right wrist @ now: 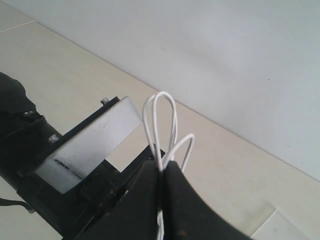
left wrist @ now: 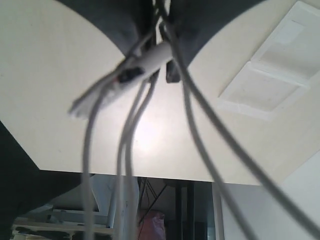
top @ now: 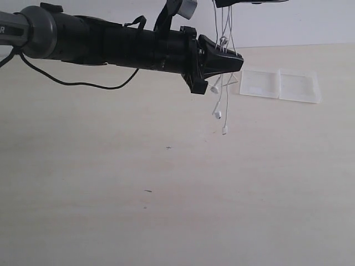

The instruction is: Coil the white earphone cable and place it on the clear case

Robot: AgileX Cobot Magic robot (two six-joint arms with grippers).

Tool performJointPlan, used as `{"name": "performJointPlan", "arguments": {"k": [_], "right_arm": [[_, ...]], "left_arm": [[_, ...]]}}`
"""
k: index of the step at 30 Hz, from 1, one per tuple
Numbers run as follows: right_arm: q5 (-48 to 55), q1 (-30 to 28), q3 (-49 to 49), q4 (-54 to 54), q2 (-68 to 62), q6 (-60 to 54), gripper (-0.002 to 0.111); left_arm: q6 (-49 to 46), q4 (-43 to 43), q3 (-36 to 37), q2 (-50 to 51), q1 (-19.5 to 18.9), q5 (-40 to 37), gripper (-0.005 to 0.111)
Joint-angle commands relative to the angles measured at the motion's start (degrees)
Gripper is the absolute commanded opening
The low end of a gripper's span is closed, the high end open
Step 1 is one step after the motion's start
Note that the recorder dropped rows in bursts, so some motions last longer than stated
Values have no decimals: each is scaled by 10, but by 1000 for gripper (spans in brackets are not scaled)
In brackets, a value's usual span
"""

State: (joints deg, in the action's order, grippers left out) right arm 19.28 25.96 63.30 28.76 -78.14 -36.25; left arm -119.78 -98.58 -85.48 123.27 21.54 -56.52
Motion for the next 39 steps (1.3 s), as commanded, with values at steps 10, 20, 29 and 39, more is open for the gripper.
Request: {"name": "performJointPlan", "arguments": {"k": [10, 20, 29, 39], "right_arm": [[-7, 1, 6, 3, 3, 7, 0], [-18, 1, 6, -184, 3, 198, 0], [32, 1, 6, -417, 3, 421, 0], [130, 1, 6, -579, 3, 586, 0]], "left_arm": [[57, -14, -4, 0, -2, 62, 0], [174, 74, -4, -38, -32, 67, 0], [213, 100, -4, -69, -32, 69, 0], [237, 100, -4, -103, -32, 44, 0]]}}
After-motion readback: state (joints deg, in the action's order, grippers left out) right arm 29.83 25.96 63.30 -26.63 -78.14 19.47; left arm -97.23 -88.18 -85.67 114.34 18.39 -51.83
